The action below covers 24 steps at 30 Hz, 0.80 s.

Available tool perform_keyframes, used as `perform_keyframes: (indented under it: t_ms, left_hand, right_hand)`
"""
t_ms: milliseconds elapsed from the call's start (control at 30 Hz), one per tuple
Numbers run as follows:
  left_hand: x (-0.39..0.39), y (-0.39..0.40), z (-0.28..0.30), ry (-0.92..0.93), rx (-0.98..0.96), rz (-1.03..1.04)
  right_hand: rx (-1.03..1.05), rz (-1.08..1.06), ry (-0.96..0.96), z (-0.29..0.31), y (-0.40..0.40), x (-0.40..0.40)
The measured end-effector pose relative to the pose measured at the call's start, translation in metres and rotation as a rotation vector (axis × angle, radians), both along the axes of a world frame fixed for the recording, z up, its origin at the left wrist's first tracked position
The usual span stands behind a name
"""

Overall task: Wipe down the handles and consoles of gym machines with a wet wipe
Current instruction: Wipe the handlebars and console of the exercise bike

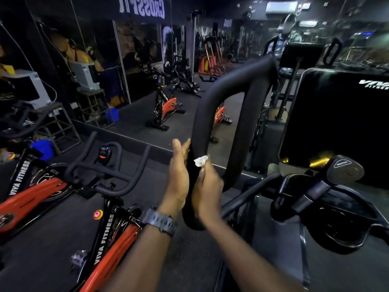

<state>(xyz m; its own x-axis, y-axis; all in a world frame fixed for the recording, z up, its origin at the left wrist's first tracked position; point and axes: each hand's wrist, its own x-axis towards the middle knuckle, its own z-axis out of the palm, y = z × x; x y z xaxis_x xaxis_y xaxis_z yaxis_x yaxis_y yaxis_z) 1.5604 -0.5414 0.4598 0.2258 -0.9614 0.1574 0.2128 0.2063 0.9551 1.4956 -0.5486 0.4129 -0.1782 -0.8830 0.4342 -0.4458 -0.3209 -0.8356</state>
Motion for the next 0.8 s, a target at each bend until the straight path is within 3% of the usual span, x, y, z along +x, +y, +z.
perform_keyframes:
  t_ms: [167,267,400,533,800]
  left_hand:
    - [0.007,-0.016,0.032,-0.022,-0.064,-0.111]
    - [0.018,-0.021,0.027,-0.022,-0.051,-0.092]
    - [0.025,-0.020,0.006,0.009,-0.012,-0.072]
    - [0.023,-0.016,0.000,0.020,0.018,-0.072]
    - [0.021,-0.008,0.001,0.137,0.034,-0.115]
  right_hand:
    - [-0.127,-0.143,-0.097,0.103,-0.057,-0.006]
    - [-0.160,-0.109,-0.013,0.067,-0.028,0.002]
    - [-0.072,-0.050,0.335,-0.012,0.012,-0.011]
    - [-0.355,-0.124,0.652,0.008,-0.010,-0.039]
    - [-0.950,0.109,1.133,0.045,-0.036,-0.059]
